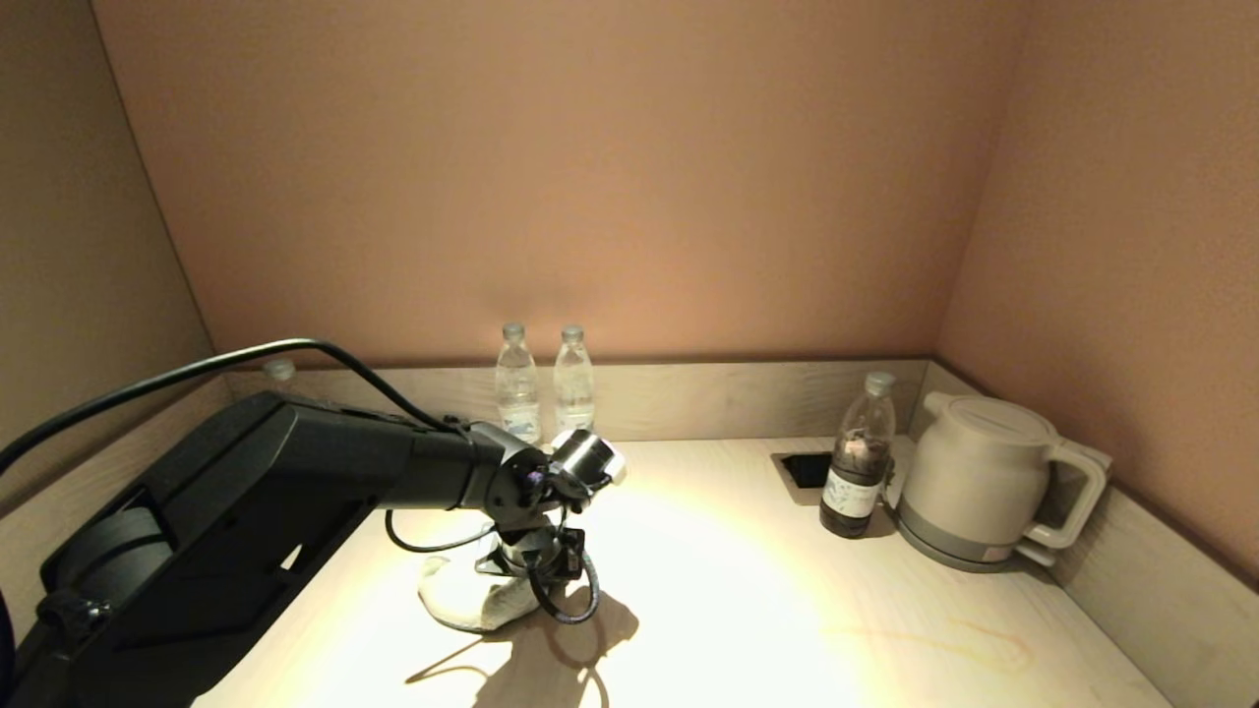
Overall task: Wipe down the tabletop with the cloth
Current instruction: Sweep the stains on the table
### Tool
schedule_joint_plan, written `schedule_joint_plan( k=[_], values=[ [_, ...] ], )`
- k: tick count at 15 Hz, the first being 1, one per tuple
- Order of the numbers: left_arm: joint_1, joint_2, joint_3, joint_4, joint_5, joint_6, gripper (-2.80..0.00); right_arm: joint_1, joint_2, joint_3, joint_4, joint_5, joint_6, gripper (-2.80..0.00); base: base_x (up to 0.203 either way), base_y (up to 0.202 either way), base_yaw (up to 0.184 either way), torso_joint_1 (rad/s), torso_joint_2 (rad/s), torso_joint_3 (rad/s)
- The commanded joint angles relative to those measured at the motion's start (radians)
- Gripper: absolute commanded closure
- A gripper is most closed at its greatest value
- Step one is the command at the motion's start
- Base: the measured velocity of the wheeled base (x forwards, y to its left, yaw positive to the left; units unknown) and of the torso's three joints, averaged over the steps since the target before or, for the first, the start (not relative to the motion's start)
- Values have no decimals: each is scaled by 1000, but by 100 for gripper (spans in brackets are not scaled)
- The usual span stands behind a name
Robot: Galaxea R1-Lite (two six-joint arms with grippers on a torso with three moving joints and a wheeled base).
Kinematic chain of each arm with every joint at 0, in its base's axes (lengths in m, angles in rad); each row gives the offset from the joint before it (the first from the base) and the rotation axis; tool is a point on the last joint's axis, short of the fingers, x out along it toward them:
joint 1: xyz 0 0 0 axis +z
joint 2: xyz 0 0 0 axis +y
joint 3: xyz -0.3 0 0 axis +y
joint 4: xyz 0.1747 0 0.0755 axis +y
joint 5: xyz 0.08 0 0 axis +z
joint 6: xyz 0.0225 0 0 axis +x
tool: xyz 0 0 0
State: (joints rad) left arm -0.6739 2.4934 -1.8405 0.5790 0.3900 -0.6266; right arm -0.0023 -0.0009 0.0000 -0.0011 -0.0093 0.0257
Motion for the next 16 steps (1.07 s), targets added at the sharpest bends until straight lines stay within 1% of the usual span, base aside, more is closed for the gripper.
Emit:
schedule_joint_plan(
  k=[1, 3, 5, 7, 8, 9, 10, 11, 12, 15, 16],
  values=[
    [-38, 73, -104, 9, 3, 0, 0, 0, 1, 0, 0, 0, -1, 0, 0, 0, 0, 0, 0, 0],
    [-105, 95, -123, 4, 2, 3, 0, -1, 1, 0, 0, 0, 0, 0, 0, 0, 0, 0, 0, 0],
    [-131, 91, -110, 12, -12, 0, 0, 1, 1, 0, 0, 0, 0, 0, 0, 0, 0, 0, 0, 0],
    [-135, 83, -105, 41, -22, -11, 0, -1, 1, 0, 0, 0, 0, 0, 0, 0, 0, 0, 0, 0],
    [-135, 76, -105, 97, -21, -25, 0, 1, 1, 0, 0, 0, 0, 0, 0, 0, 0, 0, 0, 0],
    [-135, 70, -106, 128, -20, -39, 0, 1, 1, 0, 0, 0, 0, 0, 0, 0, 0, 0, 0, 0],
    [-129, 63, -105, 146, -15, -55, 0, -1, 1, 0, 0, 0, 0, 0, 0, 0, 0, 0, 0, 0],
    [-109, 41, -103, 215, -6, -94, 0, -1, 1, 0, 0, 0, 0, 0, 0, 0, 0, 0, 0, 0],
    [-90, 25, -99, 240, 4, -116, 0, 1, 1, 0, 0, 0, 0, 0, 0, 0, 0, 0, 0, 0],
    [-33, -14, -61, 248, 63, -134, 0, 0, 1, 0, 0, 0, 0, 0, 0, 0, 0, 0, 0, 0],
    [-15, -22, -38, 252, 68, -137, 0, -1, 1, 0, 0, 0, 0, 0, 0, 0, 0, 0, 0, 0]
  ],
)
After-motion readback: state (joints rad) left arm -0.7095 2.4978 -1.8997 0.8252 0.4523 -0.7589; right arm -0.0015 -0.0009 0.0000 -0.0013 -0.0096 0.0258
